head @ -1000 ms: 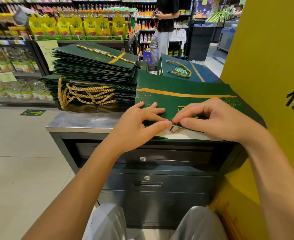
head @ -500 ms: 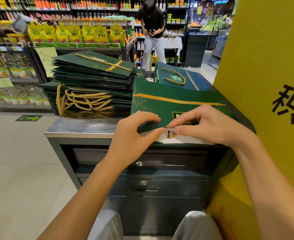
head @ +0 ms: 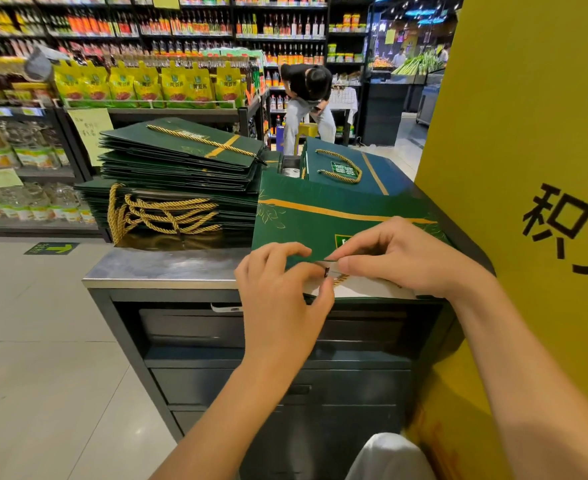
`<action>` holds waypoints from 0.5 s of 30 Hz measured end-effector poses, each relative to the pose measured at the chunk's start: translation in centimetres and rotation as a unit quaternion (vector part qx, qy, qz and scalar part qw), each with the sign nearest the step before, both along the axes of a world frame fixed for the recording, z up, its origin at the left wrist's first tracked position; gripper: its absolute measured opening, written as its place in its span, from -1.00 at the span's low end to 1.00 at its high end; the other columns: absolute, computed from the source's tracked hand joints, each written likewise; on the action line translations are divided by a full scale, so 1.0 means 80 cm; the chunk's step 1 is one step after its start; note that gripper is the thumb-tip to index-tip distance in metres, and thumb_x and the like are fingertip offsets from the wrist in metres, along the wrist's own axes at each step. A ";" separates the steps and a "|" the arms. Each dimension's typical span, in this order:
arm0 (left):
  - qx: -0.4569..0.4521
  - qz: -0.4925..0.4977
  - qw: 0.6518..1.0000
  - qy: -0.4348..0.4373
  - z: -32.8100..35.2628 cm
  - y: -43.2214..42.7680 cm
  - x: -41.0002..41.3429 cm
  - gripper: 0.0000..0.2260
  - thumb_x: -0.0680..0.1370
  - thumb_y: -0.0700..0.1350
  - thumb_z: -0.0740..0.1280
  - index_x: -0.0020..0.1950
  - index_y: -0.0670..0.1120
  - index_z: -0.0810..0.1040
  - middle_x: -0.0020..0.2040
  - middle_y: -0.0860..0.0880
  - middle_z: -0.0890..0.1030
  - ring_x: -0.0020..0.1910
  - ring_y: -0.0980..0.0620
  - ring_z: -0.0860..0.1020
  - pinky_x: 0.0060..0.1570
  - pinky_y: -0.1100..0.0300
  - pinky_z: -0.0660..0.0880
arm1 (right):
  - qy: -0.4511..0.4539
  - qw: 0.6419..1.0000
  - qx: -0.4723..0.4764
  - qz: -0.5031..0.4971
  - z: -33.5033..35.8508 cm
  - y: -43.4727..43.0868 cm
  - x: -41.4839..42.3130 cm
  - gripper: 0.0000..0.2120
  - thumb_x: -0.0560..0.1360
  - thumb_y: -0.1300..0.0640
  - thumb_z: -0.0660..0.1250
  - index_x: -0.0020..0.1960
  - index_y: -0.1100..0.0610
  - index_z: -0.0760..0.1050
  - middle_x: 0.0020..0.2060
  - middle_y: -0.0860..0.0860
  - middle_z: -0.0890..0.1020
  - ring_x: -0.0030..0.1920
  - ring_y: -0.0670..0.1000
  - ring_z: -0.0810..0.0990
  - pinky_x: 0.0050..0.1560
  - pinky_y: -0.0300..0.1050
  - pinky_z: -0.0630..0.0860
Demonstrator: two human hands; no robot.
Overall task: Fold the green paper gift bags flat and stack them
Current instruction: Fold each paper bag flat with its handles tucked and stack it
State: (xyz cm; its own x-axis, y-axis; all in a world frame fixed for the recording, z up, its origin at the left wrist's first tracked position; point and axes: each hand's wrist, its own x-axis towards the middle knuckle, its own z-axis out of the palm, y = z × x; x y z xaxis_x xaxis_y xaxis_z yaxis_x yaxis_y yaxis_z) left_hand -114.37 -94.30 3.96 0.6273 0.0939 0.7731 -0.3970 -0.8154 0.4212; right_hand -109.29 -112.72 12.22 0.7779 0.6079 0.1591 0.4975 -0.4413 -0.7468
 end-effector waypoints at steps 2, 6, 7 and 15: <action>-0.009 0.001 1.000 0.000 0.001 -0.001 0.000 -0.88 0.45 0.02 0.42 -0.24 0.02 0.66 0.05 0.10 0.61 0.16 0.03 0.47 0.16 0.02 0.30 | -0.006 1.000 -0.007 -0.002 -0.002 0.000 0.002 -0.87 0.56 0.09 0.44 0.02 -0.07 0.74 -0.26 0.04 0.69 -0.32 0.05 0.46 -0.34 -0.26 0.35; -0.007 -0.004 1.000 0.011 0.005 0.001 0.001 -0.88 0.42 -0.02 0.42 -0.31 0.01 0.59 0.00 0.13 0.61 0.11 0.09 0.43 0.10 0.11 0.21 | -0.006 1.000 0.002 -0.008 -0.005 0.000 0.004 -0.88 0.56 0.09 0.44 0.02 -0.07 0.74 -0.26 0.08 0.69 -0.32 -0.02 0.46 -0.35 -0.28 0.34; -0.005 -0.011 1.000 0.014 0.005 0.002 0.000 -0.87 0.42 -0.01 0.39 -0.32 0.01 0.57 -0.01 0.14 0.60 0.10 0.10 0.43 0.10 0.11 0.21 | -0.007 1.000 0.001 -0.008 -0.005 0.000 0.004 -0.88 0.55 0.09 0.44 0.02 -0.07 0.74 -0.26 0.08 0.69 -0.32 -0.02 0.47 -0.35 -0.28 0.35; -0.007 -0.124 0.989 0.084 0.013 0.027 -0.022 -0.90 0.39 0.03 0.28 -0.27 0.04 0.43 0.14 0.20 0.59 0.23 0.23 0.45 0.34 0.26 0.13 | -0.008 1.000 -0.005 -0.011 -0.006 0.000 0.004 -0.89 0.54 0.04 0.46 0.02 -0.12 0.73 -0.23 0.11 0.70 -0.32 -0.01 0.48 -0.38 -0.30 0.34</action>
State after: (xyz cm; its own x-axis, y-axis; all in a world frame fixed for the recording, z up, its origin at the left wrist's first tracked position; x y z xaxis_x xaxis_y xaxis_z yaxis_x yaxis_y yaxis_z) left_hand -116.16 -92.17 5.02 0.7519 -0.0685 0.6557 -0.5070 -0.6958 0.5087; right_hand -108.95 -112.71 11.73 0.7882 0.5927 0.1659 0.4999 -0.4592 -0.7343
